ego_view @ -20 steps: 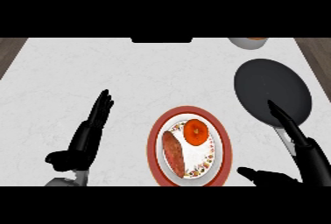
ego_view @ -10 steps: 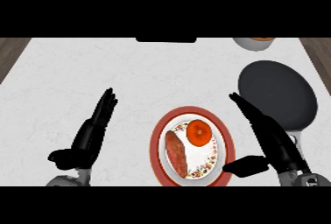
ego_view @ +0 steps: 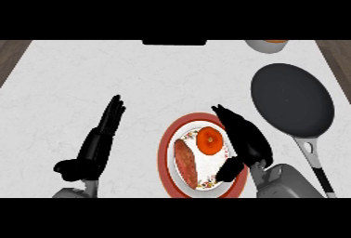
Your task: Pick the squash from the plate and place it in the pan
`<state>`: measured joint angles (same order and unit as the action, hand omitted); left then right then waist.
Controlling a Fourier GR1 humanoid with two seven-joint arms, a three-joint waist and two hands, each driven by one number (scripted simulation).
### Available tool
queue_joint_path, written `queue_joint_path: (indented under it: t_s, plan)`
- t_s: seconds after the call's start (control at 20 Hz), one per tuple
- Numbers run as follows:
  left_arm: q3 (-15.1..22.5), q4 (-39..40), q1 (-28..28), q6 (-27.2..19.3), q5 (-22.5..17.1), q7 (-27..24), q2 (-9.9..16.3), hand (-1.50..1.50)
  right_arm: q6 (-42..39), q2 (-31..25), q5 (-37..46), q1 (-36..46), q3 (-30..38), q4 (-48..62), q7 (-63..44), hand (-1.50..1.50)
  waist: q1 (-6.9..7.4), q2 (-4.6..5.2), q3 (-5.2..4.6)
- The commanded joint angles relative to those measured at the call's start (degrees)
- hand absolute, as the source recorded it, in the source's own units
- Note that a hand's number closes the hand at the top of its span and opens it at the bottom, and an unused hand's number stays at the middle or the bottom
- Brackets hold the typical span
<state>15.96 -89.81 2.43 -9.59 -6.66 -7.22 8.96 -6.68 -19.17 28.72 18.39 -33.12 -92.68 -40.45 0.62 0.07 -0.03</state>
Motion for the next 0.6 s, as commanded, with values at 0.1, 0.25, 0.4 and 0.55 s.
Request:
queue_joint_path:
  t_s: [0.1,0.25,0.4,0.55]
  plan:
    - [-0.89,0.41,-1.58,0.03,2.73,-1.43,-2.27,0.00,-3.28,6.80,5.34,0.31,2.10,5.32,0.30,-1.50,-0.43,-0.07,0.03]
    - [-2.97,-0.11,0.93,1.42,2.39,1.45,-2.03,0.00,-4.89,10.29,7.13,1.66,3.54,6.70,-1.45,-1.50,-0.45,-0.07,0.03]
    - [-4.80,0.90,0.61,3.98,2.17,0.65,-1.65,0.00,-4.75,10.20,9.55,-2.57,4.85,4.17,0.23,-1.50,-0.57,-0.08,0.03]
    - [-4.86,0.69,1.08,4.32,2.13,1.65,-2.73,0.00,-1.38,10.43,11.28,-3.93,6.51,8.07,6.20,-1.50,-0.60,-0.07,0.03]
